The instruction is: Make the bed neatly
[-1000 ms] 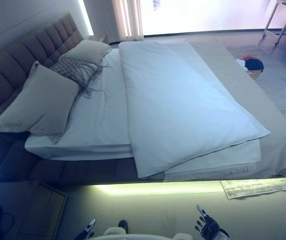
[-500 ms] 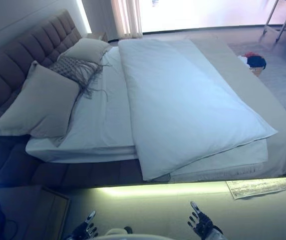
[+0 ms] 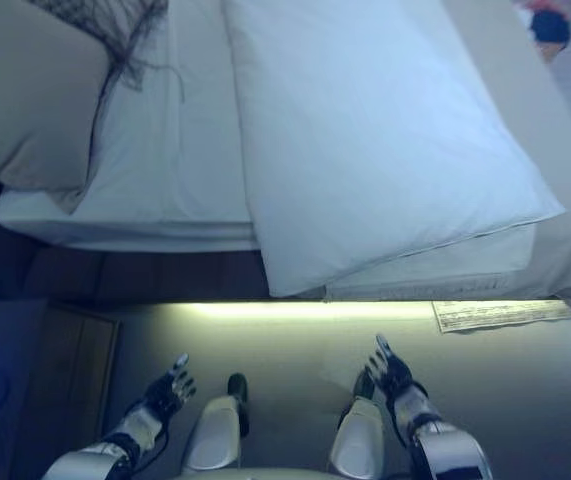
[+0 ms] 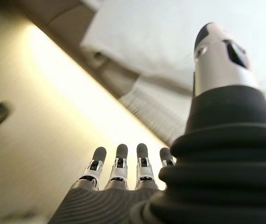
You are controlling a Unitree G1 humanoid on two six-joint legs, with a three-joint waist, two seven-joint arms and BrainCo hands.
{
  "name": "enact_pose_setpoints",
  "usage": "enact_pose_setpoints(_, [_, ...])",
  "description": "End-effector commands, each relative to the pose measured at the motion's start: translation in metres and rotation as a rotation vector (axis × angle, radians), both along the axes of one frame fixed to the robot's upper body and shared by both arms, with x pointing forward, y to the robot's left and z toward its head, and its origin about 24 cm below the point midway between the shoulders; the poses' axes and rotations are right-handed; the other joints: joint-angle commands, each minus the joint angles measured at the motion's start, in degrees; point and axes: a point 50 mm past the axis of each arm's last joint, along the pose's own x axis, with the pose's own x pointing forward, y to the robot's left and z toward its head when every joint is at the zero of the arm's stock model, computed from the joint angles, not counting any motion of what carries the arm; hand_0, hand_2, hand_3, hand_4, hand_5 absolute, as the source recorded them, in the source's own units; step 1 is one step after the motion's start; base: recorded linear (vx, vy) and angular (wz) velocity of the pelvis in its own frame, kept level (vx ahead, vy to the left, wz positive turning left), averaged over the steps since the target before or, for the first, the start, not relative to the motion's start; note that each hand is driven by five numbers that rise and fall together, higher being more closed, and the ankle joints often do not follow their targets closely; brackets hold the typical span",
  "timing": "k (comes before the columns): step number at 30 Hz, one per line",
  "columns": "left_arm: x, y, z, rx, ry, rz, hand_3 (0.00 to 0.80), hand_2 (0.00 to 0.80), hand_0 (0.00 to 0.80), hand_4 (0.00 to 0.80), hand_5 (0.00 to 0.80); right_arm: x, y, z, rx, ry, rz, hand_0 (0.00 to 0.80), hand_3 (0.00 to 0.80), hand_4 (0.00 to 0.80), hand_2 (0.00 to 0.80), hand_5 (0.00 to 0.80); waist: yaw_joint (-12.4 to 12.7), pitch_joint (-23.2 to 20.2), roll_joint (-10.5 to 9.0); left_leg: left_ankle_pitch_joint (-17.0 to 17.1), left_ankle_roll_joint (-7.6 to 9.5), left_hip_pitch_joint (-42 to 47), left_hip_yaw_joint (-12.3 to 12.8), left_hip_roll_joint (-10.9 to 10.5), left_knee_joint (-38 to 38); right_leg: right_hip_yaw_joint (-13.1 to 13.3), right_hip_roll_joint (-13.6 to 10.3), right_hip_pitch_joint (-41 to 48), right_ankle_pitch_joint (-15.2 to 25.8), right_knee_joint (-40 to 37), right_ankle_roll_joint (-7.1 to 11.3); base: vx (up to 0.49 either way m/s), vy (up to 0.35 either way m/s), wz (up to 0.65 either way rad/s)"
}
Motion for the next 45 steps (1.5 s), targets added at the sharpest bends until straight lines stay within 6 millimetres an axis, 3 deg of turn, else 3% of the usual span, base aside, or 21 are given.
enact_pose_setpoints(1, [0.000, 0.012, 0.004, -0.042, -0.071, 0.054, 0.000, 0.000, 0.000, 0.000, 0.000, 0.013, -0.031, 0.020, -0.026, -0.116, -0.118, 0.000, 0.000, 0.000, 0.000, 0.000, -0.3, 0.3, -1.12, 1.6, 1.01, -0.8, -1.3, -0.7, 1.7, 1.0, -4.2, 1.2, 3.7, -2.6, 0.91, -0.058, -0.036, -0.10])
enact_pose_setpoints(4, [0.024, 0.011, 0.018, -0.098, -0.178, 0.069, 0.000, 0.000, 0.000, 0.000, 0.000, 0.043, -0.048, 0.054, -0.079, -0.204, -0.124, 0.000, 0.000, 0.000, 0.000, 0.000, 0.2, 2.1, -0.38, 1.8, 0.69, -3.8, -3.0, -1.8, 2.2, 0.8, -4.8, -3.2, 3.0, 0.6, 1.24, -0.085, -0.022, 0.05])
enact_pose_setpoints(9, [0.053, 0.001, 0.036, -0.151, -0.292, 0.061, 0.000, 0.000, 0.000, 0.000, 0.000, 0.073, -0.063, 0.095, -0.118, -0.326, -0.134, 0.000, 0.000, 0.000, 0.000, 0.000, 0.4, 4.2, 0.57, 0.5, 0.61, -9.3, -5.0, -2.8, 5.9, 2.0, -5.0, -9.3, 1.7, 5.1, 1.20, -0.060, -0.015, 0.23])
enact_pose_setpoints(13, [0.075, 0.003, 0.054, -0.194, -0.371, 0.121, 0.000, 0.000, 0.000, 0.000, 0.000, 0.087, -0.076, 0.123, -0.143, -0.370, -0.153, 0.000, 0.000, 0.000, 0.000, 0.000, 0.6, 5.2, 1.32, -1.5, 0.44, -14.3, -6.0, -3.0, 10.3, 3.2, -5.0, -14.0, 0.3, 8.7, 1.17, -0.055, 0.006, 0.09])
enact_pose_setpoints(18, [0.088, 0.009, 0.068, -0.201, -0.430, 0.163, 0.000, 0.000, 0.000, 0.000, 0.000, 0.093, -0.085, 0.136, -0.153, -0.342, -0.153, 0.000, 0.000, 0.000, 0.000, 0.000, 1.0, 6.0, 2.08, -3.1, 0.67, -19.6, -6.9, -3.3, 14.4, 4.2, -5.2, -18.8, -0.8, 12.0, 0.89, -0.042, 0.006, 0.06])
enact_pose_setpoints(26, [0.092, 0.014, 0.077, -0.259, -0.493, 0.167, 0.000, 0.000, 0.000, 0.000, 0.000, 0.102, -0.104, 0.168, -0.190, -0.336, -0.167, 0.000, 0.000, 0.000, 0.000, 0.000, 1.5, 6.1, 3.07, -4.2, 1.54, -27.1, -7.6, -3.9, 19.3, 5.5, -4.9, -25.5, -1.8, 16.5, -0.12, -0.011, 0.011, -0.03])
enact_pose_setpoints(33, [0.086, 0.010, 0.077, -0.282, -0.534, 0.164, 0.000, 0.000, 0.000, 0.000, 0.000, 0.120, -0.109, 0.222, -0.259, -0.464, -0.159, 0.000, 0.000, 0.000, 0.000, 0.000, 2.7, 5.9, 3.22, -3.5, 2.13, -31.5, -8.8, -4.4, 20.1, 6.1, -3.9, -29.9, -1.9, 18.0, -1.05, 0.021, -0.018, 0.01])
enact_pose_setpoints(45, [0.070, 0.025, 0.074, -0.282, -0.564, 0.218, 0.000, 0.000, 0.000, 0.000, 0.000, 0.136, -0.111, 0.300, -0.411, -0.580, -0.135, 0.000, 0.000, 0.000, 0.000, 0.000, 5.0, 6.2, 3.86, -2.8, 2.37, -34.3, -9.9, -4.7, 19.7, 5.8, -3.2, -32.4, -4.2, 20.8, -1.69, 0.074, -0.016, 0.03])
